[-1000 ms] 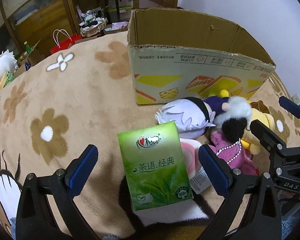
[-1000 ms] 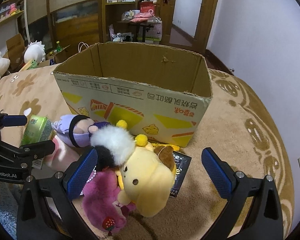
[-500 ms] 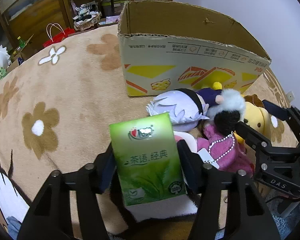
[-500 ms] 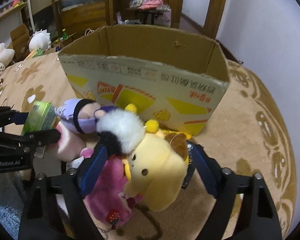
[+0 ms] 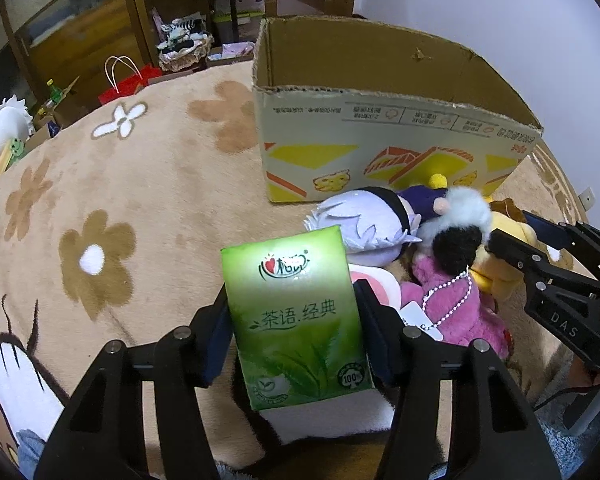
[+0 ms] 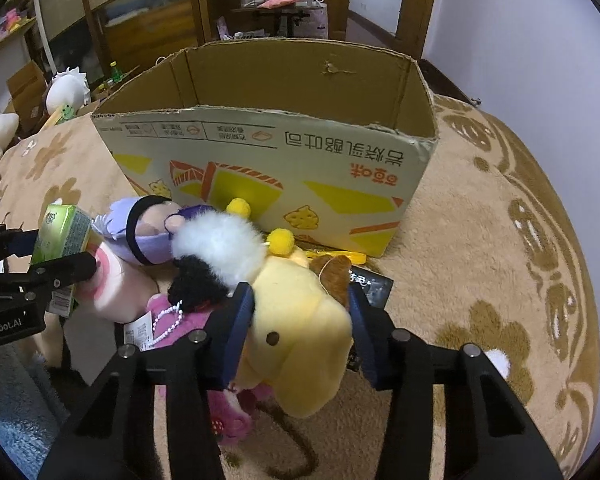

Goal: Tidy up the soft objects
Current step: 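Lift the green tissue pack and yellow plush dog over the cardboard box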

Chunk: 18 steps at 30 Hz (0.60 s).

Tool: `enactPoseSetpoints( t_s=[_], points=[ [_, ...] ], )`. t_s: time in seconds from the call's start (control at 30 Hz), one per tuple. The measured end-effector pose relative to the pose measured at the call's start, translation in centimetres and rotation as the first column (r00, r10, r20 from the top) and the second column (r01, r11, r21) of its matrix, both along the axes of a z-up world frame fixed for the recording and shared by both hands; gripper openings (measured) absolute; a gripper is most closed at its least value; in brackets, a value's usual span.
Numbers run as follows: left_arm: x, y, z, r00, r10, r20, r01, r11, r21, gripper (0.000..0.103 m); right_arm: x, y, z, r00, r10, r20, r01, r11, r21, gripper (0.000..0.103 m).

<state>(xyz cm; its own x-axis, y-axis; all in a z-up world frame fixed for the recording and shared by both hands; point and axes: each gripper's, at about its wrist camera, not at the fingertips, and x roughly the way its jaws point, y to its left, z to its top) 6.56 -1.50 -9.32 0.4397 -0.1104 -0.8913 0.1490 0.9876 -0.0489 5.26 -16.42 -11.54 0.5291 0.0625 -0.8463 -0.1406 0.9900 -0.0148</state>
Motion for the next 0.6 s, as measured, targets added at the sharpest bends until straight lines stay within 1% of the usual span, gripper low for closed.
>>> enactPoseSetpoints(
  t_s=[0.03,0.3,0.33,0.43,0.5,0.6],
  points=[
    [-0.1,0.1,0.2,1.000,0.002,0.009,-0.002,1.000,0.000,0.056,0.0,0.0,0.1,1.000,0.000,0.003,0.000,1.000,0.002,0.042],
    [-1.1,0.3,1.6,0.997,0.013,0.079,-0.014,1.000,0.015,0.056,-0.6,-0.6,1.3,0.999,-0.019,0.032,0.018,0.999,0.027,0.031],
    [-1.2,0.3,1.8,0.996,0.014,0.091,-0.015,1.000,0.018,0.056,-0.7,-0.6,1.6,0.999,-0.021,0.044,0.020,0.999,0.027,0.026],
    [-1.8,0.3,2.6,0.991,0.015,0.134,-0.018,1.000,0.021,0.056,-1.2,-0.8,2.6,0.995,-0.035,0.090,0.033,0.999,0.023,0.025],
    [-2.2,0.4,3.3,0.986,0.016,0.167,-0.021,1.000,0.024,0.056,-1.5,-1.0,3.4,0.992,-0.049,0.114,0.045,0.998,0.039,0.025],
    [-2.8,0.4,4.2,0.976,0.022,0.217,-0.029,0.999,0.029,0.056,-1.8,-1.5,4.1,0.988,-0.074,0.135,0.068,0.996,0.049,0.024]
  ],
)
